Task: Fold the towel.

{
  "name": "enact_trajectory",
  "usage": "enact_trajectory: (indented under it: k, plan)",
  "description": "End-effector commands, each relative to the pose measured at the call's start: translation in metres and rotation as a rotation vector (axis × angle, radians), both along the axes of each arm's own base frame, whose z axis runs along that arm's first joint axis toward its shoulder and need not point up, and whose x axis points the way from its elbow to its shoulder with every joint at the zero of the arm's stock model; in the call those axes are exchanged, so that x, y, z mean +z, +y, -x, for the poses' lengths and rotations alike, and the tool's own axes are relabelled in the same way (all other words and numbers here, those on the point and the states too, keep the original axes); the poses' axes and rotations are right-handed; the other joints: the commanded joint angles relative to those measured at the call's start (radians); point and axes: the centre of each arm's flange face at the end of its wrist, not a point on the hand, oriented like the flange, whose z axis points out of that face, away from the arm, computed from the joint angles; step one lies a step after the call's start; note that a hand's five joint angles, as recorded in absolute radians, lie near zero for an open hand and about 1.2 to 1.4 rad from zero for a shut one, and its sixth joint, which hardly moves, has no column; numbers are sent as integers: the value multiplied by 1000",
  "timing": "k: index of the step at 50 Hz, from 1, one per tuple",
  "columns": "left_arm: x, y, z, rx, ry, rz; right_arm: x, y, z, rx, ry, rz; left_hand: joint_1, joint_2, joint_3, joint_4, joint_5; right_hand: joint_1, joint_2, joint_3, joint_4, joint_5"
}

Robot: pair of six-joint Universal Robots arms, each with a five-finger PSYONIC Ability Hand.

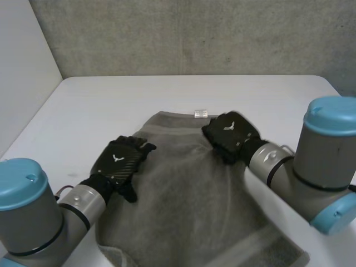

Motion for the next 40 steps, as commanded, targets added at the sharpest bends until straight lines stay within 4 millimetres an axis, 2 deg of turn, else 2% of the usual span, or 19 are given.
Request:
enact_trajectory:
  k: [1,2,4,7,11,14,20,21,22,23,24,25,31,33,34,36,37,39,40]
  plan:
    - [9,-8,-15,58,7,17,20,-55,22,-152,-23,89,11,17,12,13,12,61,75,41,36,50]
    - [9,-8,-15,58,7,17,20,-55,22,-152,-23,89,11,17,12,13,12,61,75,41,36,50]
    - [11,-10,-18,70,9,23,23,-74,26,-177,-31,109,11,17,12,13,12,61,75,41,36,50]
    - [11,-10,-19,72,9,23,26,-83,26,-186,-39,127,11,17,12,13,12,61,75,41,36,50]
    - [11,-9,-19,70,9,23,28,-109,28,-207,-50,161,11,17,12,13,12,61,75,41,36,50]
    - [10,-7,-17,65,9,19,23,-127,31,-227,-48,162,11,17,12,13,12,61,75,41,36,50]
    - [7,-7,-15,60,5,14,5,-144,31,-235,4,115,8,14,9,10,10,12,27,-7,-13,2]
    - [7,-7,-15,60,5,14,5,-144,31,-235,4,115,8,14,9,10,10,12,26,-8,-13,1]
    - [7,-7,-14,57,7,16,5,-144,32,-238,19,110,11,17,12,13,12,-534,-520,-554,-559,-545]
    - [7,-7,-14,57,7,16,5,-144,32,-239,20,110,11,17,12,13,12,-540,-526,-560,-565,-551]
    - [8,-8,-13,52,11,23,5,-144,35,-248,25,105,11,17,12,13,12,-996,-982,-1016,-1021,-1007]
    - [10,-10,-12,50,16,31,9,-142,38,-261,21,97,11,17,12,13,12,-1140,-1126,-1160,-1165,-1151]
    - [14,-23,-7,51,26,55,30,-122,44,-274,-12,87,17,23,18,19,18,-1161,-1147,-1181,-1186,-1172]
    - [15,-35,-3,54,29,67,40,-103,46,-271,-47,67,20,26,21,22,21,-1161,-1147,-1181,-1186,-1172]
    - [15,-35,-3,54,29,67,40,-103,46,-271,-47,66,20,26,21,22,21,-1161,-1147,-1181,-1186,-1172]
    - [14,-49,1,58,29,73,44,-84,51,-278,-77,32,25,31,26,28,27,-1161,-1147,-1181,-1186,-1172]
    - [14,-49,1,58,29,73,44,-83,51,-278,-77,32,25,31,27,28,27,-1161,-1147,-1181,-1186,-1172]
    - [8,-64,4,64,27,68,37,-63,56,-285,-90,-39,25,31,27,28,27,-1161,-1147,-1181,-1186,-1172]
    - [8,-64,4,64,27,68,36,-62,56,-285,-90,-39,25,31,27,28,27,-1161,-1147,-1181,-1186,-1172]
